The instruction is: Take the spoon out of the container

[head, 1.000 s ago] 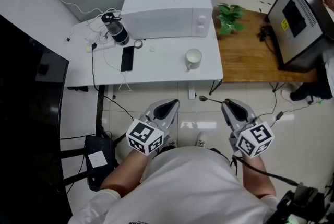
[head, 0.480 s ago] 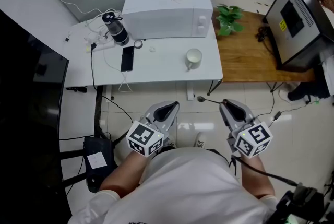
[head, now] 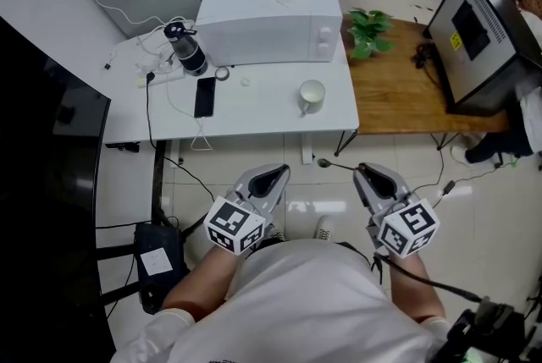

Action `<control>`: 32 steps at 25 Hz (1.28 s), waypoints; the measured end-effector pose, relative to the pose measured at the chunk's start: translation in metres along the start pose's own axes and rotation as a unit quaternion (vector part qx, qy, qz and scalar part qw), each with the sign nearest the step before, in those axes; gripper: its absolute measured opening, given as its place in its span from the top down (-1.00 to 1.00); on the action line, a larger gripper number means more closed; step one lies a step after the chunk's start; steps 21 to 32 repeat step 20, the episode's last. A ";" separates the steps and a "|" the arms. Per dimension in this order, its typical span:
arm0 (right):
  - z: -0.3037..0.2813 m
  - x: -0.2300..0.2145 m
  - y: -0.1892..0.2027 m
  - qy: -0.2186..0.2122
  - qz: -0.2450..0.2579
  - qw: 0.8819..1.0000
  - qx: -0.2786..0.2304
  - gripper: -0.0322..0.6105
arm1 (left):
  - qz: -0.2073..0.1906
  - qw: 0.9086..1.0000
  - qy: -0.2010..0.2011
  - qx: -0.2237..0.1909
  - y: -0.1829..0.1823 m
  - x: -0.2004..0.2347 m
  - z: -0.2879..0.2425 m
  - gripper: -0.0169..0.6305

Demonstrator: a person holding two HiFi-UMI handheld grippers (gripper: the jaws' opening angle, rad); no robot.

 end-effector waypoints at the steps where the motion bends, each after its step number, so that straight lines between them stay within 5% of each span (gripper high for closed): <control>1: 0.000 0.000 0.000 0.000 0.000 1.000 0.000 0.73 | 0.000 1.000 0.000 0.000 0.000 0.000 0.000 0.93; 32: 0.001 -0.001 0.000 0.003 0.000 1.000 0.000 0.73 | -0.001 1.000 0.002 0.000 0.000 0.005 -0.004 0.94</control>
Point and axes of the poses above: the fingertips, and each gripper's own axes: z backward along the fingers, x to its left, y out of its underside, the point moved 9 cm from there along z, backward along the fingers, and after that the axes turned 11 degrees about -z, right-handed, at the moved point
